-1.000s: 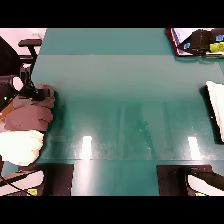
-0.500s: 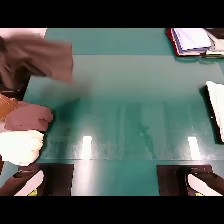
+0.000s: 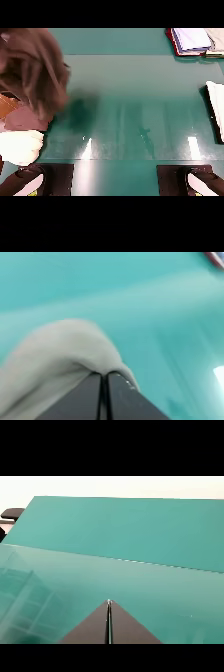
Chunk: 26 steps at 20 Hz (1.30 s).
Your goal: Fold the shirts.
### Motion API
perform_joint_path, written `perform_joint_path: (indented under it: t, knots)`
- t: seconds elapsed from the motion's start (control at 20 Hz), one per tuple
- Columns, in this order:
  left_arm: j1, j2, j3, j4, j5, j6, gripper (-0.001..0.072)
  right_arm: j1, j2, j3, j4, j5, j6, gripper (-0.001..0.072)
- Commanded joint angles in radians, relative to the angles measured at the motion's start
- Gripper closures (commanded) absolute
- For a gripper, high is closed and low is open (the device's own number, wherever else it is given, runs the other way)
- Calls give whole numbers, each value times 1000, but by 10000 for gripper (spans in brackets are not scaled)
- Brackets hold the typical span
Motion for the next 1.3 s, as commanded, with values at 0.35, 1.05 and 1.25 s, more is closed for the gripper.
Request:
perform_joint_path:
  t: [0.35,1.05,1.25]
  knots:
    - [-593,-449,-58,-25,109,-15,165,-2,6,1,1,24,0,695]
    - [78,-497,-367,-80,202,-87,165,-2,6,0,-1,47,0,695]
    - [78,-641,-377,-137,249,-84,165,-2,6,0,-1,67,0,695]
